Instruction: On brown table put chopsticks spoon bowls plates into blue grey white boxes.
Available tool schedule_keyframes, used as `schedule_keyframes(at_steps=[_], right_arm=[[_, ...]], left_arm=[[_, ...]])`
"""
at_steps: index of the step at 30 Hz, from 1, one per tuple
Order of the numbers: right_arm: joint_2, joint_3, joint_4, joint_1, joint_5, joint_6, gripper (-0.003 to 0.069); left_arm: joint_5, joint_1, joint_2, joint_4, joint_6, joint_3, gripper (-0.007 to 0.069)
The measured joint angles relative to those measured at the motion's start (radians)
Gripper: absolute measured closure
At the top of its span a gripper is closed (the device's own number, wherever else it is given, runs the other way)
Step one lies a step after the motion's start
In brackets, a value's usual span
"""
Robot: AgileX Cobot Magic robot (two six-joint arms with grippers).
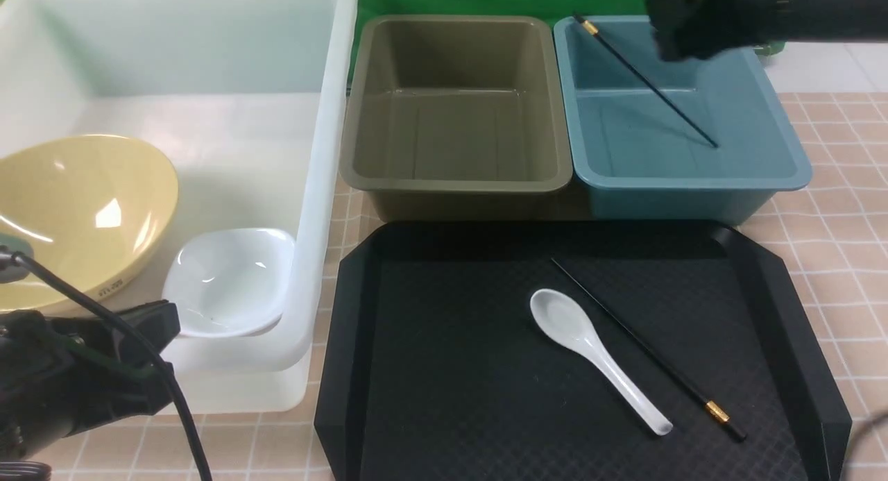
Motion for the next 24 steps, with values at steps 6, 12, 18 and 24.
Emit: schedule_keyframes(at_steps=[6,12,18,24], right_arm=[[-0.119,0.075,0.001,0.0,0.34,0.023,0.0396],[-0.156,0.173,0.001,0.0,0.414,0.045,0.0473],[-0.156,0.226,-0.001,0.0,0.408,0.039,0.0495],[-0.157,0.227,-0.001,0.0,0.342,0.046,0.0495]], left_arm=[[0.277,0.0,0.073,-0.165,0.009,-0.118,0.063],[0.499,-0.008,0.271,-0.329,0.103,-0.352,0.063],[0.508,-0.268,0.551,-0.22,0.097,-0.598,0.063],[0.457,-0.494,0.824,0.072,-0.051,-0.778,0.0627]])
